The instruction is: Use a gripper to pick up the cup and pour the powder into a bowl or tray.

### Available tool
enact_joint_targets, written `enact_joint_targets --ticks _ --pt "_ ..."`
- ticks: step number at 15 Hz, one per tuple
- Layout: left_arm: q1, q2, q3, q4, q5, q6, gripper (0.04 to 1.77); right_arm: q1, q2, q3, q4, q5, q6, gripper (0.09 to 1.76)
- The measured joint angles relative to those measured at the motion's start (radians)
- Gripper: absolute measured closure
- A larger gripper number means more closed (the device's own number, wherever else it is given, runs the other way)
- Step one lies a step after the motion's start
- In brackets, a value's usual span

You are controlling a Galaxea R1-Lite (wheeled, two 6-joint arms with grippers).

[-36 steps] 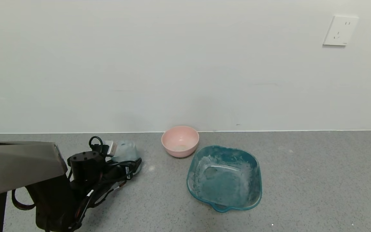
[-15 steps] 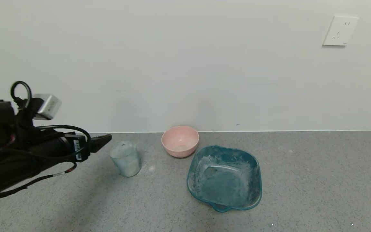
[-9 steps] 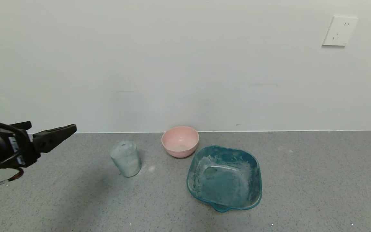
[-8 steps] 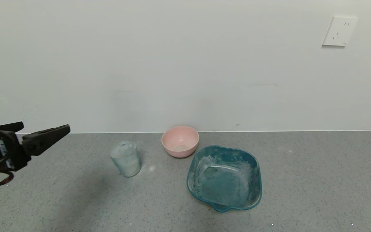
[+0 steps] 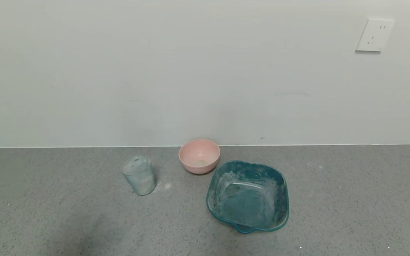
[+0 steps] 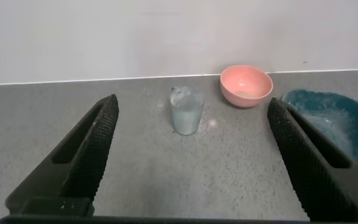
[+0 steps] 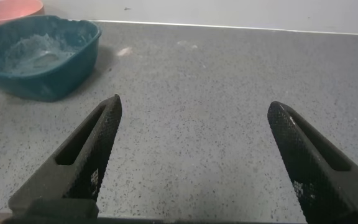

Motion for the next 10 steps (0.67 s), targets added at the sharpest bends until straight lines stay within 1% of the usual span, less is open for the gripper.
enact_joint_targets --ticks 2,4,7,10 --pt "0.000 -0.092 -0.003 0.065 0.037 -0.001 0.10 0.000 0.000 0.000 0.000 0.000 0.000 0.14" --pt "0.015 -0.167 -0.012 0.096 0.074 0.000 0.10 0.000 0.000 0.000 -0.001 0.000 0.000 0.14" --pt "0.075 -0.244 -0.016 0.113 0.077 0.002 0.10 0.000 0.000 0.000 -0.001 0.000 0.000 0.14" --pt "0.105 -0.319 0.000 0.161 0.066 0.003 0.09 0.000 0.000 0.000 -0.001 0.000 0.000 0.14"
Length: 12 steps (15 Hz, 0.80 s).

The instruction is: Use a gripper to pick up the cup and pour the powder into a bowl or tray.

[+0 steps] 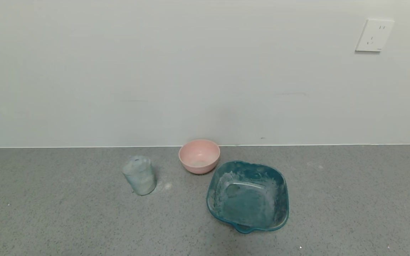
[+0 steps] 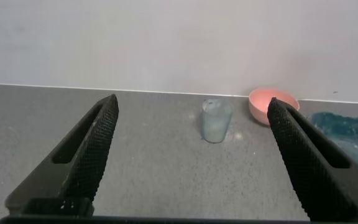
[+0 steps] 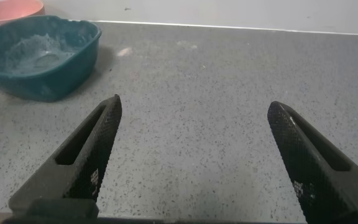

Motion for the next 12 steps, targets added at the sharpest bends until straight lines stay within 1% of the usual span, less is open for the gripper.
enact_joint_targets --ticks 3,9,10,12 --pt "0.003 -0.068 0.060 0.004 -0.002 0.001 0.09 0.000 0.000 0.000 0.000 0.000 0.000 0.14" --pt "-0.022 -0.178 0.219 -0.018 -0.004 0.001 0.09 0.000 0.000 0.000 0.001 0.000 0.000 0.14" --pt "-0.026 -0.199 0.250 -0.029 -0.003 0.001 0.09 0.000 0.000 0.000 0.000 0.000 0.000 0.14" --pt "-0.030 -0.236 0.318 -0.085 -0.005 0.000 0.09 0.000 0.000 0.000 0.001 0.000 0.000 0.14"
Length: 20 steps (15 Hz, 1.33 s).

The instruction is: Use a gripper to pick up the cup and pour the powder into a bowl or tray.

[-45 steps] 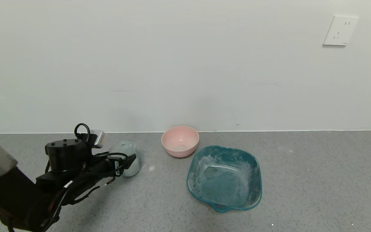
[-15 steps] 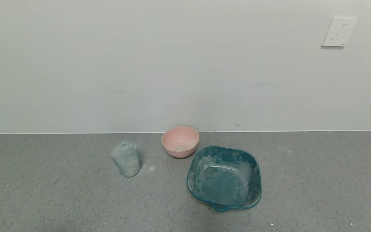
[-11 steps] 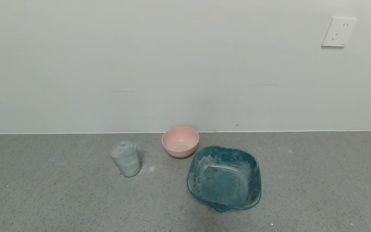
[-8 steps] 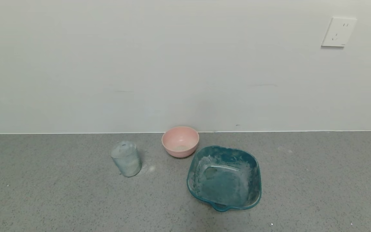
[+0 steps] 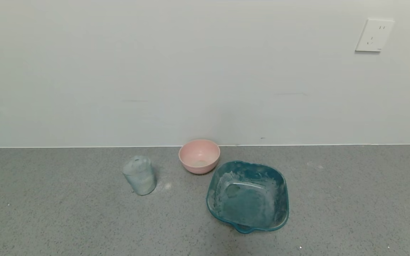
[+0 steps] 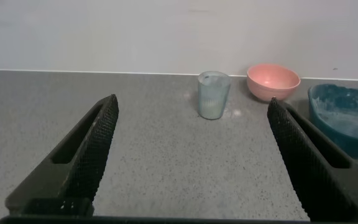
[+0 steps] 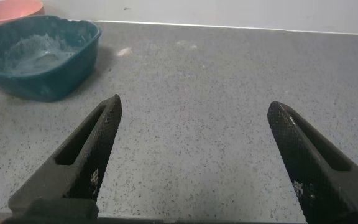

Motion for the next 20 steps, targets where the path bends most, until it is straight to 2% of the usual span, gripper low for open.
enact_joint_targets --ticks 2,7,11,17,20 --pt "-0.001 -0.026 0.064 -0.056 -0.004 0.002 0.09 0.000 0.000 0.000 0.000 0.000 0.000 0.14" --pt "-0.002 -0.071 0.175 -0.081 -0.030 0.001 0.09 0.000 0.000 0.000 0.000 0.000 0.000 0.14" --pt "-0.003 -0.085 0.286 -0.186 -0.034 0.015 0.09 0.000 0.000 0.000 -0.001 0.000 0.000 0.14" --pt "-0.003 -0.086 0.388 -0.215 -0.039 0.047 0.09 0.000 0.000 0.000 -0.001 0.000 0.000 0.14" --pt "-0.003 -0.086 0.402 -0.194 -0.042 0.047 0.09 0.000 0.000 0.000 -0.001 0.000 0.000 0.14"
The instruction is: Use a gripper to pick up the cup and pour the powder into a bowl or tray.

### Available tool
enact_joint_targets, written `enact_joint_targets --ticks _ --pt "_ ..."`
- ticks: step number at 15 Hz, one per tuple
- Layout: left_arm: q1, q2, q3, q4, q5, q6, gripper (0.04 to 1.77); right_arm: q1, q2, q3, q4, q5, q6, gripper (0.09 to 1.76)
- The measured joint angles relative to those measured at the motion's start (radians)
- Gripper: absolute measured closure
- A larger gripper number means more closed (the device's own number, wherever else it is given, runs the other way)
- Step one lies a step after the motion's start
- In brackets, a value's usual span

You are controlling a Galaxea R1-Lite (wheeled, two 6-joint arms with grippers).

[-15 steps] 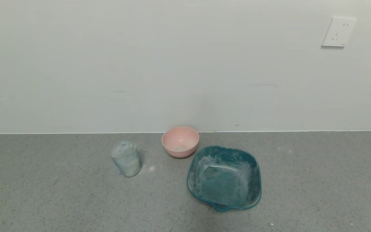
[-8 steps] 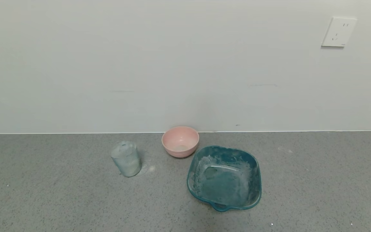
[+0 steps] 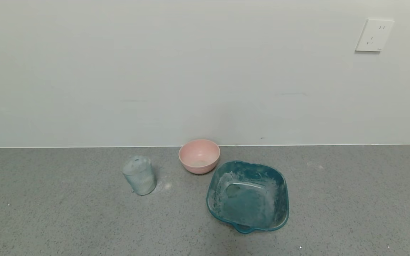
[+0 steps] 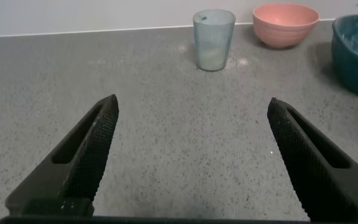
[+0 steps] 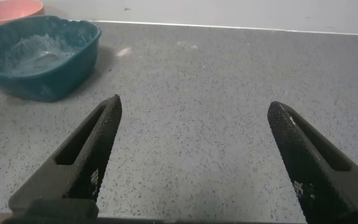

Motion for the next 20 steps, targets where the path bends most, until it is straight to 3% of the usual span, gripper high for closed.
enact_joint_targets --ticks 20 --pt "0.000 0.000 0.002 0.002 0.005 -0.007 0.09 0.000 0.000 0.000 0.002 0.000 0.000 0.14"
